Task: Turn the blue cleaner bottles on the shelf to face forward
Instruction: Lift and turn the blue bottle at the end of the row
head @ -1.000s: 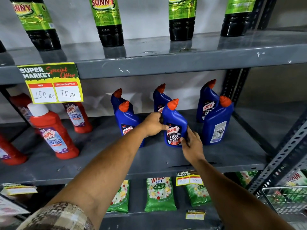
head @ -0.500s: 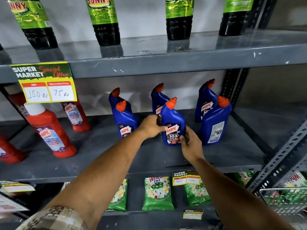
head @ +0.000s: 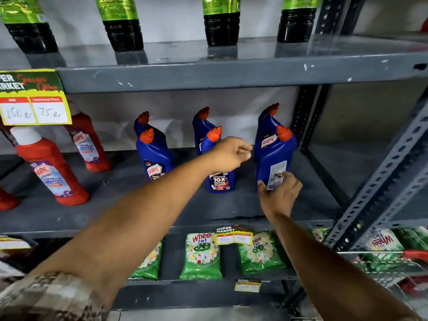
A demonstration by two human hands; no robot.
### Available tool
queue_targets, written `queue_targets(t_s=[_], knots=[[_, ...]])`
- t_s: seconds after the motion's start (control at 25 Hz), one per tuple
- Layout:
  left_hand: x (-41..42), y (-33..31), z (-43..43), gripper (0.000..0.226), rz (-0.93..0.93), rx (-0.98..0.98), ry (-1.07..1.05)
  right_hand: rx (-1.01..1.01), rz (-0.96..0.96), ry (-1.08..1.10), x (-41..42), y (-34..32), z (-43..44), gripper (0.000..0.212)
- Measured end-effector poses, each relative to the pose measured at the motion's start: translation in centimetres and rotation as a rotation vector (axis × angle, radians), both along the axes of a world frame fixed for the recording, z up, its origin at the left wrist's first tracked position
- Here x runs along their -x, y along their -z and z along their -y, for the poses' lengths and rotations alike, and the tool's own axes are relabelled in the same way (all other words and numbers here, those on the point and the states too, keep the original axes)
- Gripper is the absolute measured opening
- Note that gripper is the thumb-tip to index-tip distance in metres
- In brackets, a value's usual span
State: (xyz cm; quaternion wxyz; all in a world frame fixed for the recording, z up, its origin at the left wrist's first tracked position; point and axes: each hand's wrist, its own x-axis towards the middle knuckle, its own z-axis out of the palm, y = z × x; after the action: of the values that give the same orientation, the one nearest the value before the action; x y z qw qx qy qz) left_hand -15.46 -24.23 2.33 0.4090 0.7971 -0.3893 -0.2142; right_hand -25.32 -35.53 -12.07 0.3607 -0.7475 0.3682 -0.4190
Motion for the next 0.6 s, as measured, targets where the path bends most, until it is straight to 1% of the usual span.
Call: queue_targets(t_s=[0.12, 0.24, 0.36, 0.48, 0.6], knots=[[0.3, 0.5, 3.8, 0.039, 0.095, -0.009, -0.028, -0.076, -0.061, -0.069, 0.3, 0.2, 1.1, 0.071], [-0.6, 1.3, 6.5, 0.028, 0.087, -0.009, -0.017, -0.093, -0.071, -0.057, 0.1, 0.8, 1.0, 0.075], [-1.1, 1.2, 8.3, 0.025, 0.065, -0.012, 0.043, -0.107, -0.062, -0.002, -0.6, 1.1, 0.8, 0.082], [-1.7, 0.6, 9.0, 0.024, -0.011, 0.020, 0.090, -0.084, -0.099, 0.059, -1.3, 1.1, 0.8, 0.092], [-2.4, 0.5, 9.0, 0.028, -0.136, 0.015, 0.117, -0.032, -0.140, 0.129, -1.7, 0.8, 1.2, 0.094]])
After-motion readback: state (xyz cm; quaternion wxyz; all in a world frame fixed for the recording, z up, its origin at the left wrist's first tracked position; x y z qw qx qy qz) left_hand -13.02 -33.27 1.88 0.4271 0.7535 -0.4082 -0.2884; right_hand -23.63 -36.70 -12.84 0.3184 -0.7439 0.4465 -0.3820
